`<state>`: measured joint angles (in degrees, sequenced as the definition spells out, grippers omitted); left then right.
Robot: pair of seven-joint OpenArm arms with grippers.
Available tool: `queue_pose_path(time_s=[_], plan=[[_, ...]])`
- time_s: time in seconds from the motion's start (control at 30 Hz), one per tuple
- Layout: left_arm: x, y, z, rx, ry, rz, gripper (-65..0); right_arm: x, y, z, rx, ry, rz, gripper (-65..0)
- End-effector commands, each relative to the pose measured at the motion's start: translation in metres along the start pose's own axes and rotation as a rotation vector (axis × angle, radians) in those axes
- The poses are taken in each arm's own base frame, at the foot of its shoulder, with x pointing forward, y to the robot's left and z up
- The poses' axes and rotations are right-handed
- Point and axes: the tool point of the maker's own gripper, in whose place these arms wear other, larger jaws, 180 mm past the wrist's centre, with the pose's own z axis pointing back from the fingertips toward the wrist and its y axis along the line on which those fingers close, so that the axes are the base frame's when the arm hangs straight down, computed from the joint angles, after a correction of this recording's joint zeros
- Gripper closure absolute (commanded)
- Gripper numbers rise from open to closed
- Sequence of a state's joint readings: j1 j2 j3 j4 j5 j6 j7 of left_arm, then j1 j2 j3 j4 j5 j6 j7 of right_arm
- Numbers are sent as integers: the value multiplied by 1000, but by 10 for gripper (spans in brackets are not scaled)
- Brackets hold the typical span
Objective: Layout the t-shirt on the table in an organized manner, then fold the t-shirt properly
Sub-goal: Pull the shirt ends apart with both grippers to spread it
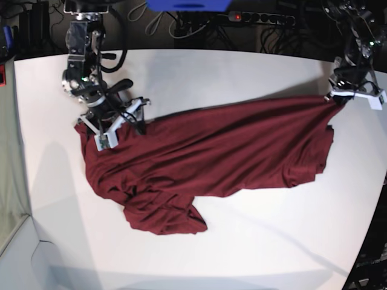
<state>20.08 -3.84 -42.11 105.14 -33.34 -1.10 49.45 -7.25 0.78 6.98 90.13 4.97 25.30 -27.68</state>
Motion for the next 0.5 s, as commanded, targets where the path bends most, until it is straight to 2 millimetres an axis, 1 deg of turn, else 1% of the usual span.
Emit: queue_pose_path(time_s=[0.0, 0.07, 0.13, 0.2, 0.23, 0.33, 0.47], plan=[[12, -3, 3, -10, -39, -13, -2, 17, 0, 0, 6, -58, 2, -450], [12, -3, 3, -10, -39, -13, -2, 15, -1, -2, 7, -51, -2, -450], [13, -3, 3, -11, -40, -12, -2, 8, -1, -5, 10, -31, -12, -448], [13, -3, 3, -11, -40, -12, -2, -2, 0, -8, 15, -7, -26, -421], [13, -4, 2, -12, -41, -12, -2, -3, 0, -10, 16, -3, -29, -399], [15, -5, 2, -14, -45, -11, -2, -6, -1, -14, 19, 8, -36, -306], [20, -9, 0, -24, -58, -8, -2, -8, -2, -15, 18, 13, -36, -155]])
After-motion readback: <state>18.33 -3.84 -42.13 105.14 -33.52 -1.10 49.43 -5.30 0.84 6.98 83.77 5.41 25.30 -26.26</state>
